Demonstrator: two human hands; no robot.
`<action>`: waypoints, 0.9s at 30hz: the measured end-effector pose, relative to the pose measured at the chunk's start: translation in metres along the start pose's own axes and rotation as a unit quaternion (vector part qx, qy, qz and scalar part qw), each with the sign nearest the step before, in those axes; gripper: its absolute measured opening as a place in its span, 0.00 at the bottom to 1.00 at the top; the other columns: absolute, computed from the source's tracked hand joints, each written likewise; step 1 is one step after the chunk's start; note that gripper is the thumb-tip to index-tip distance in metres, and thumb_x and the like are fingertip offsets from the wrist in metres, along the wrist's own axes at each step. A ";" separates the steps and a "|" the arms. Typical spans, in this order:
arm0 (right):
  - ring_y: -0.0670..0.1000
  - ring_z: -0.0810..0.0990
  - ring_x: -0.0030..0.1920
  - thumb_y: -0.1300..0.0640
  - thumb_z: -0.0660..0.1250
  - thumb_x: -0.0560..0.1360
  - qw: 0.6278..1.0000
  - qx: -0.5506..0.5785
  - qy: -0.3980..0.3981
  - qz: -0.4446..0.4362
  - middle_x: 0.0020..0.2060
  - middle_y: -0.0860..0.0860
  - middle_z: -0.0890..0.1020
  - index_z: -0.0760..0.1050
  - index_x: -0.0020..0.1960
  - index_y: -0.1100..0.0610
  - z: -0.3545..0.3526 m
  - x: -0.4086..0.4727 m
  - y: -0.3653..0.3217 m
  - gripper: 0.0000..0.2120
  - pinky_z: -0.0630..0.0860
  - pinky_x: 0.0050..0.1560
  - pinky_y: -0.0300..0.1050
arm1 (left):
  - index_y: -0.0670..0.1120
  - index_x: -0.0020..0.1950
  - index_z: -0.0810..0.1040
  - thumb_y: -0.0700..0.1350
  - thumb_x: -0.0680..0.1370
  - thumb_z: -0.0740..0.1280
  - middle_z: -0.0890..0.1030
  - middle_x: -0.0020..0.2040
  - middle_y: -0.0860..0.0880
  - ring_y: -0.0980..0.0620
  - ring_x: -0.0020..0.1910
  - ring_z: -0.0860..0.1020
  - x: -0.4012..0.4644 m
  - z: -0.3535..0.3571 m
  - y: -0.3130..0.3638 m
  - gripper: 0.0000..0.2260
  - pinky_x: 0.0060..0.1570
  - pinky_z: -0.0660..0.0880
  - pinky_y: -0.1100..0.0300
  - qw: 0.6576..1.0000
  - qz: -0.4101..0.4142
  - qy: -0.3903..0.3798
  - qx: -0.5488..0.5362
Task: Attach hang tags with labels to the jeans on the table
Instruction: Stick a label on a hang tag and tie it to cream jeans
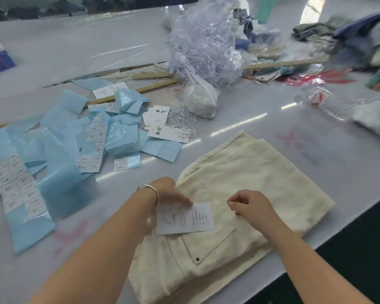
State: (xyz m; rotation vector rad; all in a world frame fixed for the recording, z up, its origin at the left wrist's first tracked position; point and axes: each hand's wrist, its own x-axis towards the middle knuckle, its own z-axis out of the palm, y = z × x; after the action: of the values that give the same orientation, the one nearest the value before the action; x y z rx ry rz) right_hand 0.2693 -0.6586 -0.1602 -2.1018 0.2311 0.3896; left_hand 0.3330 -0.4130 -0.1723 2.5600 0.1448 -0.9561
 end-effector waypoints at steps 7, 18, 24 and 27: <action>0.48 0.79 0.46 0.56 0.69 0.75 0.995 -0.085 -0.056 -0.002 0.46 0.51 0.81 0.79 0.50 0.56 -0.024 -0.007 0.026 0.06 0.74 0.45 0.39 | 0.48 0.57 0.72 0.61 0.65 0.76 0.74 0.54 0.49 0.48 0.52 0.76 -0.009 0.019 0.033 0.28 0.46 0.74 0.57 0.997 0.045 0.054 -0.015; 0.45 0.69 0.30 0.47 0.65 0.77 0.983 -0.075 0.091 -0.138 0.28 0.45 0.71 0.69 0.35 0.53 -0.128 0.007 0.058 0.15 0.65 0.33 0.39 | 0.40 0.46 0.86 0.38 0.61 0.74 0.85 0.45 0.39 0.44 0.39 0.82 -0.048 -0.016 0.150 0.14 0.44 0.81 0.52 0.903 0.099 -0.108 -0.404; 0.59 0.78 0.41 0.59 0.62 0.79 0.909 0.405 0.084 0.051 0.39 0.55 0.81 0.78 0.57 0.60 -0.217 0.048 0.079 0.10 0.74 0.47 0.54 | 0.42 0.41 0.86 0.43 0.68 0.71 0.84 0.36 0.44 0.50 0.32 0.83 -0.047 -0.060 0.264 0.07 0.34 0.81 0.59 0.790 0.191 -0.048 -0.580; 0.65 0.77 0.61 0.31 0.55 0.75 0.822 0.552 -0.141 -0.004 0.61 0.61 0.79 0.75 0.67 0.56 -0.261 0.068 0.077 0.34 0.76 0.57 0.60 | 0.41 0.49 0.83 0.42 0.71 0.69 0.84 0.39 0.44 0.49 0.34 0.83 -0.036 -0.070 0.316 0.09 0.37 0.81 0.56 0.747 0.245 -0.007 -0.618</action>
State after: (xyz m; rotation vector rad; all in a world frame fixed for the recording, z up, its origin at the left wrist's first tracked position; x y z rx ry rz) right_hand 0.3567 -0.9215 -0.1163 -0.8793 0.1981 0.4119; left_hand 0.4214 -0.6724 0.0043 1.2229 0.0514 -0.3870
